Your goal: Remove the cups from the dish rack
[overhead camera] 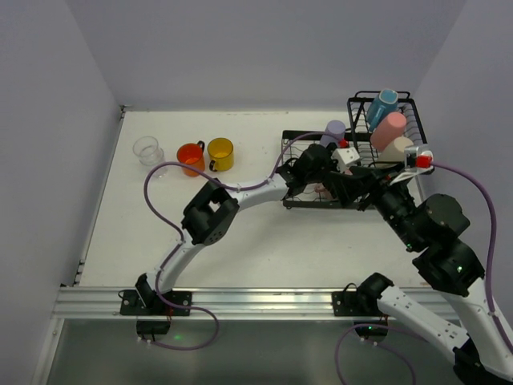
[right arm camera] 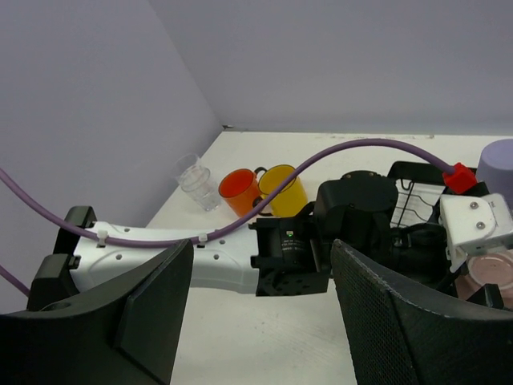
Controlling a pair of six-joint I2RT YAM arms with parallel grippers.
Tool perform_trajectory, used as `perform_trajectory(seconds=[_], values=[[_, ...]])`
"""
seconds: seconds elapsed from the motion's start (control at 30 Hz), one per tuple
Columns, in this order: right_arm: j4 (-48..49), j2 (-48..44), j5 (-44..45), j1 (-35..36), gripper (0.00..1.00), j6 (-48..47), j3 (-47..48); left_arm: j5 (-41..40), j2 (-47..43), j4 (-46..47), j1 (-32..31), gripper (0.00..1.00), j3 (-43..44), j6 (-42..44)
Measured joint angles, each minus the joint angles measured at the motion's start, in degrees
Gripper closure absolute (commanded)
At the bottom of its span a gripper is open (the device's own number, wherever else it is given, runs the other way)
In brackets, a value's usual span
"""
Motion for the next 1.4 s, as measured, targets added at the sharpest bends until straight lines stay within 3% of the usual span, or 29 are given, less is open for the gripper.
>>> perform_trajectory(seconds=[0.17,0.2,0.3,0.6,0.9,1.17,1.4], values=[[0.1,0.3,0.0,0.0,0.27,0.0,-0.1,-2.1,-1.5,0.4,0.0,0.19,-2.5,0.1],[0.1,0.3,0.0,0.0,0.27,0.0,-0.1,-2.2,-1.5,0.4,0.0,0.28,-2.5,0.1],[0.3,0.3,0.0,0.0,0.27,0.0,-0.1,-2.6,-1.5,0.5,0.0,0.4,-2.5,0.1],[0.9,0.5,0.0,0.0,0.27,0.3,-0.2,-4.7,-4.8,1.8,0.0,0.64,-7.5,-0.2],[6.3,0.4,-0.1,0.0,0.27,3.3,-2.6,-6.9,-15.4,2.8,2.5,0.68,-21.3,-4.4],[10.3,0.9,-1.1,0.0,0.26,6.0,-3.8,-4.0,-22.6,8.0,8.2,0.72,-24.3,-12.9],[16.5,-1.1,2.1,0.0,0.26,10.6,-10.5,0.1,-30.9,13.9,12.2,0.79,-28.0,-22.2]])
